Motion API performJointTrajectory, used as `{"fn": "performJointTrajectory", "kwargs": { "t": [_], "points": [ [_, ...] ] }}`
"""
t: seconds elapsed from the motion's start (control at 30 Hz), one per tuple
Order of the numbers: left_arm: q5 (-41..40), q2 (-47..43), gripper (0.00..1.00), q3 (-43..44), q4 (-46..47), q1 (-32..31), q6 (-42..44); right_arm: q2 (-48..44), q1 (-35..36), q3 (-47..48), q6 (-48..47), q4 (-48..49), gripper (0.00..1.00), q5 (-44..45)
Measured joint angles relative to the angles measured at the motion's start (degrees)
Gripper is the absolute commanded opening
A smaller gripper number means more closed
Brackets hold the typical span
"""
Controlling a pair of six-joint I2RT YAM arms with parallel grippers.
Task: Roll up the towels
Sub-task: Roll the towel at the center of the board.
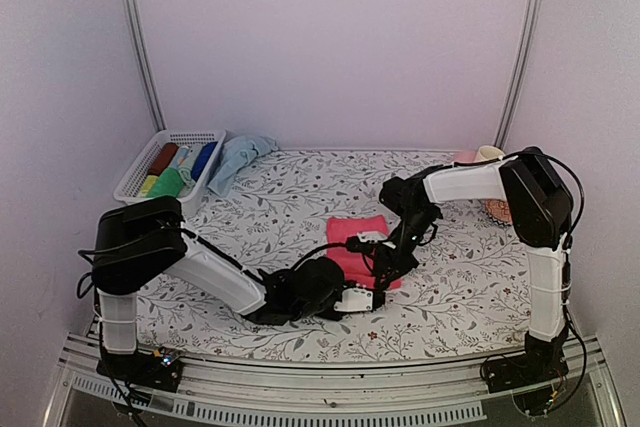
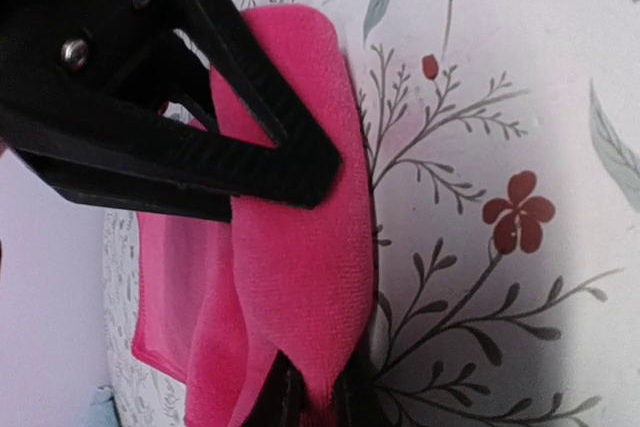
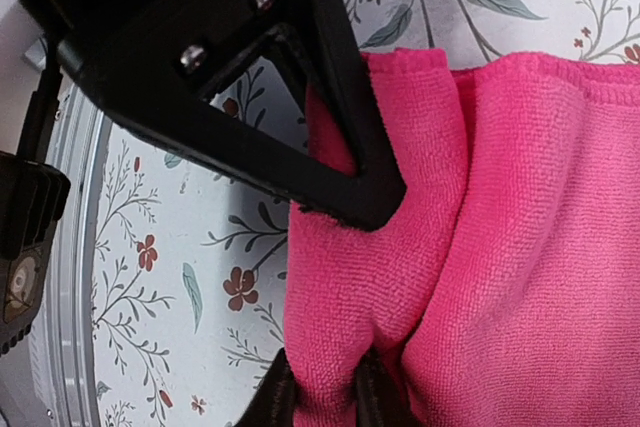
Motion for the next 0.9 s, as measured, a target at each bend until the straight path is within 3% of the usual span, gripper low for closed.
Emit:
{"fn": "performJointTrajectory", "kwargs": {
  "t": [0.2,0.4,0.8,0.9],
  "points": [
    [3.08,-0.87,0.0,2.16,-5.7,0.52,-3.56,-1.42,0.0,-0.28,-0.07,-0.46,0.41,0.24],
    [6.93,-1.64,0.0,4.94,-12.17,1.07,-8.85,-9.25,-0.02,-4.55,-0.07,1.79,0.51,2.73],
    [21.94,-1.97,0.0,11.63,-24.87,6.05,-20.81,-32.54,-5.18,-27.85,-1.51,18.05,0.62,8.35],
    [25.59,-1.84,0.0,13.51,-28.11,7.34,-22.88,-38.21,-6.38,-34.69,-2.64,23.43,0.69,9.55]
  ]
}}
